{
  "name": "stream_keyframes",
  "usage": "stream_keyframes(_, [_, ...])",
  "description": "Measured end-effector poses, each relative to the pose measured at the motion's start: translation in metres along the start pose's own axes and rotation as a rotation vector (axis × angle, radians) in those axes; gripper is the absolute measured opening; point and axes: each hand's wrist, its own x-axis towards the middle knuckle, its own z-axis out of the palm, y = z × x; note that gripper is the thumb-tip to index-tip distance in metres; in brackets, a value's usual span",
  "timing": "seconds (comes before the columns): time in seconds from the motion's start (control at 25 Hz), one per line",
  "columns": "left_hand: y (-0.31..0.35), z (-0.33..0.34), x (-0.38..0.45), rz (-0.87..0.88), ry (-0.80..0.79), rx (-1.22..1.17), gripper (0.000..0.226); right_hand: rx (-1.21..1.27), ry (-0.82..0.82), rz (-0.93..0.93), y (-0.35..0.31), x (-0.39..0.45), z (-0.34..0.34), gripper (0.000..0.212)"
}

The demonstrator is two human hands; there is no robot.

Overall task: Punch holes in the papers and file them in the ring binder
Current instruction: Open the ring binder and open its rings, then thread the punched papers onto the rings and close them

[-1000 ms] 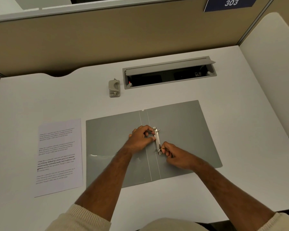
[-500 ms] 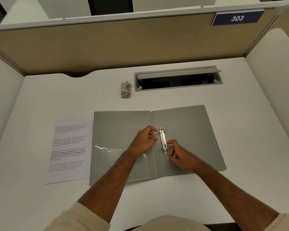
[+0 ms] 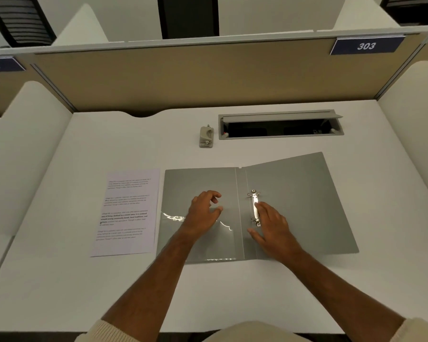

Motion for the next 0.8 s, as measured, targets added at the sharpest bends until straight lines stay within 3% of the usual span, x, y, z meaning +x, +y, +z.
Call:
stream_keyframes(0.24, [-0.050,-0.041,-0.032,-0.054,0.177,0.279,0.056,-0.121,-0.161,-0.074,-0.034,0.013,0.008,0.084])
stream_keyframes(0.64, [-0.151,-0.116,-0.076,-0.445,0.291,0.487,0.076,-0.159,-0.229,-0.104,-0.068,0.031,0.031,0.110])
stream_keyframes(0.8, [-0.176,-0.138,-0.089,-0.637,0.352,0.446,0.076,-0.134,-0.230,-0.110,-0.076,0.024,0.038,0.113])
